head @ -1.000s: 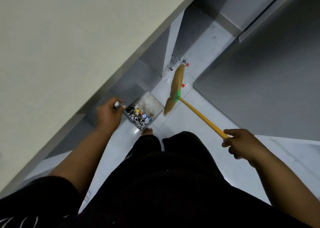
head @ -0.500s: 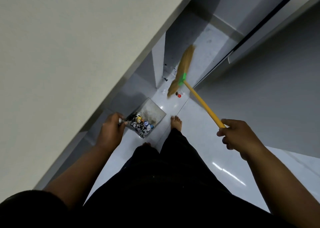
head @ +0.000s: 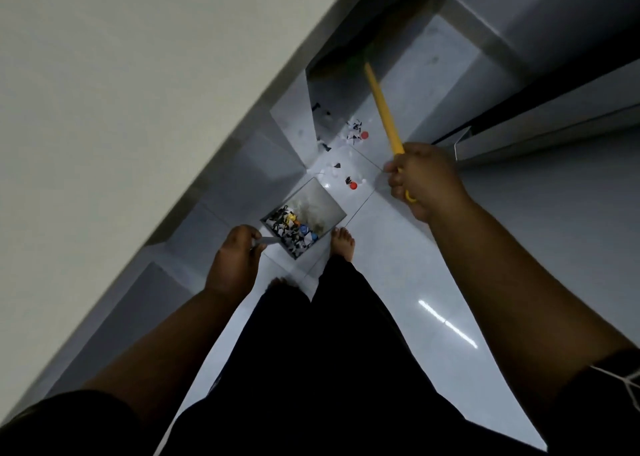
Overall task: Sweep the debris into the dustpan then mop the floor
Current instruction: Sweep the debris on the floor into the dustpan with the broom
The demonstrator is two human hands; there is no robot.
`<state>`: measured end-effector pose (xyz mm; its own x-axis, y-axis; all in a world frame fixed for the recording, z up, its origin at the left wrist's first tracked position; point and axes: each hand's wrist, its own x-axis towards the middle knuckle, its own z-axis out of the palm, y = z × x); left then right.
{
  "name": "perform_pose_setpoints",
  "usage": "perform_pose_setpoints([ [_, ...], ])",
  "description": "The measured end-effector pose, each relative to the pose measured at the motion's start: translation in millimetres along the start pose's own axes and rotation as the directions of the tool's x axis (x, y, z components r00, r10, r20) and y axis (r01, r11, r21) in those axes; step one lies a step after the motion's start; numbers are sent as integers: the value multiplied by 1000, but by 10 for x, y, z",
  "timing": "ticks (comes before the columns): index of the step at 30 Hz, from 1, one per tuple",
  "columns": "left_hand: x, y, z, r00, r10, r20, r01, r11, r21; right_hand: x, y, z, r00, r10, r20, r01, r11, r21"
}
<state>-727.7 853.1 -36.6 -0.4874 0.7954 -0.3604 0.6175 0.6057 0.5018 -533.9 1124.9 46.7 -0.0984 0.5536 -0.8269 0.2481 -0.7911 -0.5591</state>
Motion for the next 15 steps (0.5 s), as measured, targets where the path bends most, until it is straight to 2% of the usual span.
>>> perform_pose_setpoints([
  [2, 78, 44, 40, 1000, -17, -1, 17, 1000, 12, 239, -116, 151, 1000, 30, -1, -30, 998, 54],
  [6, 145, 84, 125, 1000, -8, 15, 7, 1000, 23, 693, -225, 312, 977, 203, 60, -211, 957, 197],
  [9, 145, 81, 177, 999, -23, 38, 23, 1000, 1, 917, -202, 277, 955, 296, 5, -291, 934, 208],
  [11, 135, 79, 196, 998, -28, 52, 29, 1000, -2, 969, -147, 199, 953, 297, -63, -287, 949, 133],
  [14, 117, 69, 200, 996, -24, 82, 23, 1000, 16, 910, 4, -2, 973, 195, -124, -204, 977, -61],
  [15, 119, 64, 197, 996, -26, 87, 25, 1000, 16, 848, 68, -95, 973, 200, -114, -206, 978, -44],
])
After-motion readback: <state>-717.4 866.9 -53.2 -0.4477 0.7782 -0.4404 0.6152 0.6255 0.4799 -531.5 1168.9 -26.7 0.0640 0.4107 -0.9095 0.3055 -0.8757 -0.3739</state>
